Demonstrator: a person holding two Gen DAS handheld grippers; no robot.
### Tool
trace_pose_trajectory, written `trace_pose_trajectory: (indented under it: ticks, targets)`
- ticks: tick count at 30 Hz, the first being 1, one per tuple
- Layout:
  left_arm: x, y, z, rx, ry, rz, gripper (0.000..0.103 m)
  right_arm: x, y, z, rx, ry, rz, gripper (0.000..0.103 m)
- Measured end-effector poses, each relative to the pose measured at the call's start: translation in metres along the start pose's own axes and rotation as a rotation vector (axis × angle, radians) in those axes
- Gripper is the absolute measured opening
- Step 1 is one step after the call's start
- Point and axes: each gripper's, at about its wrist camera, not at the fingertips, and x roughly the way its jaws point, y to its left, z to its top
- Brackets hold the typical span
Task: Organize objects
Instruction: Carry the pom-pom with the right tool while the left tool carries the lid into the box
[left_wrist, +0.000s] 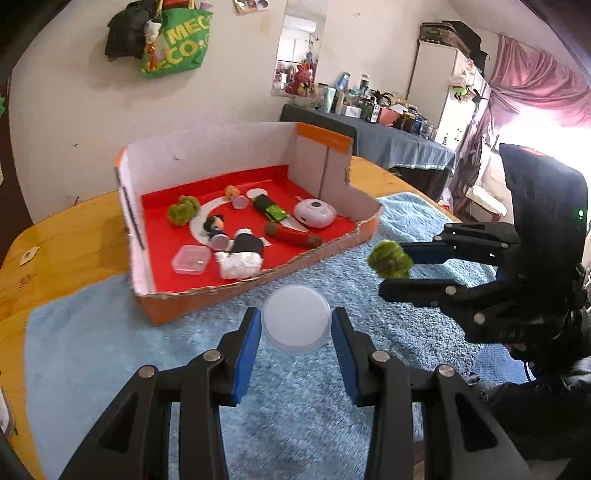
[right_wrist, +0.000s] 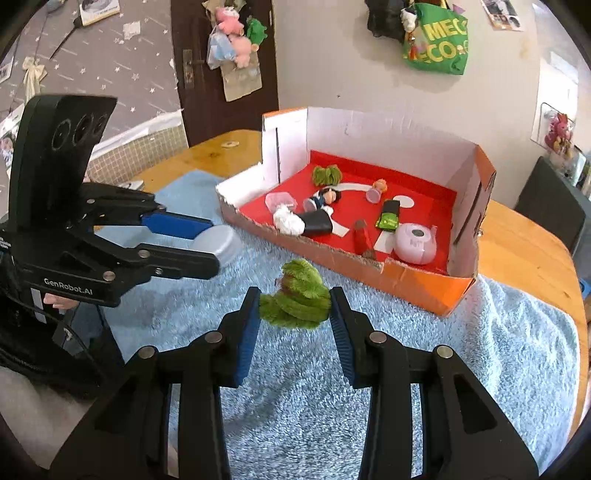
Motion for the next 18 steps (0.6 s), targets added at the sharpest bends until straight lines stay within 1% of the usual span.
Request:
trace_pose_trajectory:
  ticks: [7,9,12,15,17,18]
  targets:
    - [-0.01,0.018,0.002,-0.035,-0.012,0.029,0.041,0.002,-0.003,0.003,0.051,0.018,-0.032,0.036]
    - [-0.013,0.022,0.007,-0.041,-0.018,0.033,0.041,-0.001,-0.004,0.006,0.07,0.02,-0.05,0.036]
    - [-0.015,0.03,0.018,-0.042,-0.006,0.044,0.041,-0.007,-0.01,0.016,0.083,0.017,-0.072,0.036]
    - [-0.012,0.04,0.032,-0.037,0.03,0.068,0.041,-0.009,-0.021,0.029,0.105,0.051,-0.102,0.036]
    - [-0.007,0.051,0.042,-0.054,0.074,0.075,0.041,-0.007,-0.031,0.038,0.122,0.097,-0.117,0.036]
    - [-0.003,0.058,0.048,-0.064,0.109,0.072,0.041,-0.005,-0.036,0.042,0.133,0.118,-0.127,0.036]
